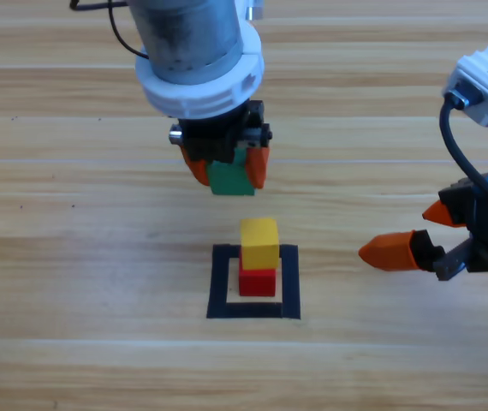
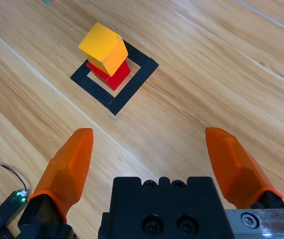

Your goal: Stack the blocks in the rectangular block: red at the bottom, yellow in the middle, green on top

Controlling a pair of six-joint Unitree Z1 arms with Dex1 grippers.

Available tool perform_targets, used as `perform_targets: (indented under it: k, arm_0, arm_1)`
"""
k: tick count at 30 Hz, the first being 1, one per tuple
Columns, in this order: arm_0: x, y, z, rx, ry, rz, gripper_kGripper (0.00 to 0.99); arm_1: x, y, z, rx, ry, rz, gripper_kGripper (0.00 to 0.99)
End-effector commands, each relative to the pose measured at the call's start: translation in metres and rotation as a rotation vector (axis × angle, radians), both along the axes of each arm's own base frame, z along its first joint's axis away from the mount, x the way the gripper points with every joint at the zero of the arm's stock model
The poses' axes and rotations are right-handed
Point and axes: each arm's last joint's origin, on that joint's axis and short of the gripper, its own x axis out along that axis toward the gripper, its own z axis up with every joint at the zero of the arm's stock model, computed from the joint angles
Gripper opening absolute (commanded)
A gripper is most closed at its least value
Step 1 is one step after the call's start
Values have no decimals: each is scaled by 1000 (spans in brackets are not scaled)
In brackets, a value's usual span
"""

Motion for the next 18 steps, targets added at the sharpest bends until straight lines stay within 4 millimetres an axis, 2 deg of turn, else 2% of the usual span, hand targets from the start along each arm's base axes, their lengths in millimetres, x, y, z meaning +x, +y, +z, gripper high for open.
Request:
perform_targets:
  k: [1, 8, 18]
  arm_0:
    - [-4, -23, -22, 41, 37, 65, 66]
    - [-6, -42, -32, 51, 47, 126, 67]
    - [0, -50, -52, 92, 59, 136, 67]
  arm_1:
    - [-8, -21, 15, 42, -57, -17, 990]
    - [-14, -27, 17, 36, -87, 19, 990]
    - [-14, -27, 17, 33, -88, 25, 990]
